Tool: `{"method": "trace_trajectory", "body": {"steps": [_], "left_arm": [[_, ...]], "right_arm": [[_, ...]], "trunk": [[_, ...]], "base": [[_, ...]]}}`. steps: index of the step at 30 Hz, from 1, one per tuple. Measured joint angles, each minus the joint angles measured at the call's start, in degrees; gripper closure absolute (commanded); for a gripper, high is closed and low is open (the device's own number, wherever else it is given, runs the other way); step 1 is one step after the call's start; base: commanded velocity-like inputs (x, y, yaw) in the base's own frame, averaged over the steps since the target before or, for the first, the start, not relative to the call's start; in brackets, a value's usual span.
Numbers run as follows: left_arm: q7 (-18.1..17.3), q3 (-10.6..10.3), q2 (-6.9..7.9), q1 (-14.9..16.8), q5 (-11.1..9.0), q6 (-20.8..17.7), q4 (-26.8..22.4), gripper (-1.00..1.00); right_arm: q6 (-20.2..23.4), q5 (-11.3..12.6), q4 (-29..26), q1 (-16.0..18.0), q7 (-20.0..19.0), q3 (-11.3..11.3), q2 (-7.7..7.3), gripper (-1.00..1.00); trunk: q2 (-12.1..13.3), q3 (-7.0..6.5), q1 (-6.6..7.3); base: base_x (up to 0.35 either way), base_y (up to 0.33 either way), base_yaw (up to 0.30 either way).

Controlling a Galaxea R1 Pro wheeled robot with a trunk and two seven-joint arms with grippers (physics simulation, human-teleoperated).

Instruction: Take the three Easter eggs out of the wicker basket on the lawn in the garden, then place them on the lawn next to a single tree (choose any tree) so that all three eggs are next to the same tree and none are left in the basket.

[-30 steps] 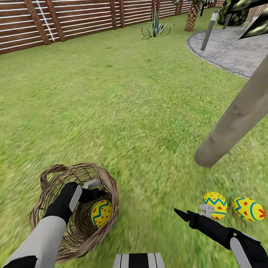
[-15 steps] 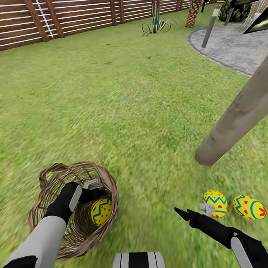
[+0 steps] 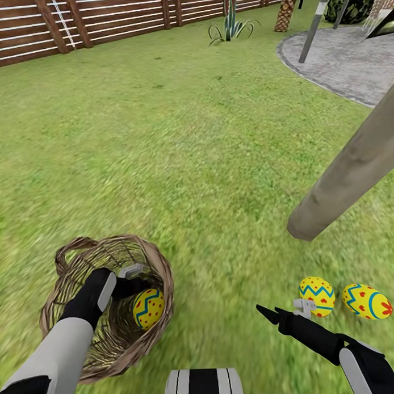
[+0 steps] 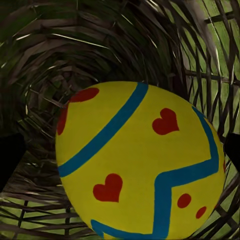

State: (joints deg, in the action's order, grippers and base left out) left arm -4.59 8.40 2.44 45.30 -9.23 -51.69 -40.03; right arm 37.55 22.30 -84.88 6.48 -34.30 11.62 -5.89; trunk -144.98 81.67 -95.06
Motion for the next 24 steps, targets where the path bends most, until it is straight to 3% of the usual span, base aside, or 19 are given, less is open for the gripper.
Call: {"method": "trace_trajectory", "body": {"steps": [17,24], "left_arm": [[0.44,0.07,0.19,-0.04,0.05,-0.43,-0.04,-1.00],[0.33,0.07,0.21,-0.03,0.04,-0.61,0.17,-1.00]], "right_arm": [[-0.06,0.01,-0.30,-0.04,-0.27,0.06,0.05,-1.00],[-3.17,-0.11,-2.96,-0.81,-3.79,0.48,0.04,-1.00]], "trunk": [[0.00,0.00,0.00],[0.00,0.00,0.00]], "base": [[0.000,0.000,0.000],[0.000,0.000,0.000]]}}
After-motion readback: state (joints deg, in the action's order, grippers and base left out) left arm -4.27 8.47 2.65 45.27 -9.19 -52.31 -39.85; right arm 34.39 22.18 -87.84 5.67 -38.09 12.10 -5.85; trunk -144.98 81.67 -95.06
